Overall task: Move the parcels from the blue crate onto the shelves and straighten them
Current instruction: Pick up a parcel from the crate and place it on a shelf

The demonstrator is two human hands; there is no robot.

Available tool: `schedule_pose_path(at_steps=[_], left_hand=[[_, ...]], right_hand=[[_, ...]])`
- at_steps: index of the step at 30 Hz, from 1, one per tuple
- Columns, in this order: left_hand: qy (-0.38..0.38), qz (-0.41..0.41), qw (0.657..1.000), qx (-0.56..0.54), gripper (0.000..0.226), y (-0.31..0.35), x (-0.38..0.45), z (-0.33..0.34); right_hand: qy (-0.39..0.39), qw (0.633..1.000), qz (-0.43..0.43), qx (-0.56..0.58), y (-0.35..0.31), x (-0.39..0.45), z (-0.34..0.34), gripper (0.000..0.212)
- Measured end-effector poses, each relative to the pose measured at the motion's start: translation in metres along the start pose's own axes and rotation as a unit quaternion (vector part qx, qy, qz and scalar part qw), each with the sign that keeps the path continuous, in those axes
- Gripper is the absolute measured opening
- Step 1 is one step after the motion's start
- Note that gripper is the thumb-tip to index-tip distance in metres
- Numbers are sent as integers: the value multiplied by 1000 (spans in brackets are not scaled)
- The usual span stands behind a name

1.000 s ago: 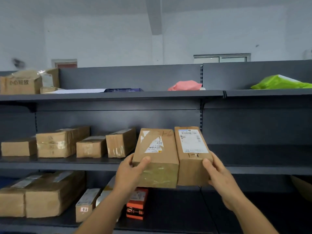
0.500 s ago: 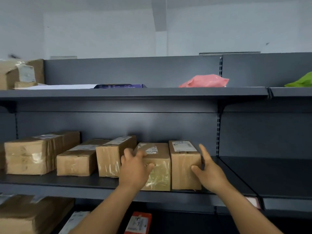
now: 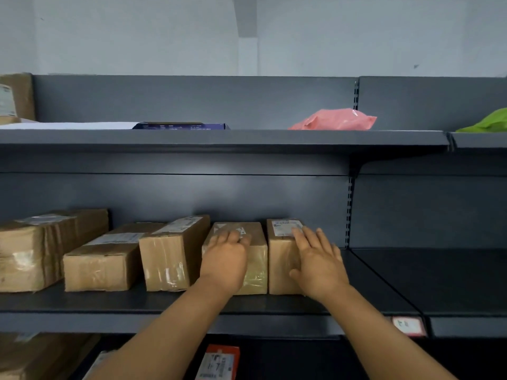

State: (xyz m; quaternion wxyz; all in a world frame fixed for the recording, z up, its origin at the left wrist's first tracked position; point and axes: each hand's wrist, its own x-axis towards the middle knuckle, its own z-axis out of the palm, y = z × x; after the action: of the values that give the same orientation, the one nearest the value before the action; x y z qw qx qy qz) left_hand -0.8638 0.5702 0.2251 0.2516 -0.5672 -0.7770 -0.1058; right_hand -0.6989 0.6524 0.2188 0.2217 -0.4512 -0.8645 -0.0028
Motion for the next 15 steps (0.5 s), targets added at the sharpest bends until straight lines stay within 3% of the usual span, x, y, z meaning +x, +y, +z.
schedule_pose_path(at_steps=[5,15], left_hand=[[15,26,1000,-4,79,25,-25,-8],[-37,62,994,-83,82,100,-98,-23]], right_hand=[[4,1000,-12,16,10,-33,-6,95],[-12,1000,11,1,39,-131,-14,100]])
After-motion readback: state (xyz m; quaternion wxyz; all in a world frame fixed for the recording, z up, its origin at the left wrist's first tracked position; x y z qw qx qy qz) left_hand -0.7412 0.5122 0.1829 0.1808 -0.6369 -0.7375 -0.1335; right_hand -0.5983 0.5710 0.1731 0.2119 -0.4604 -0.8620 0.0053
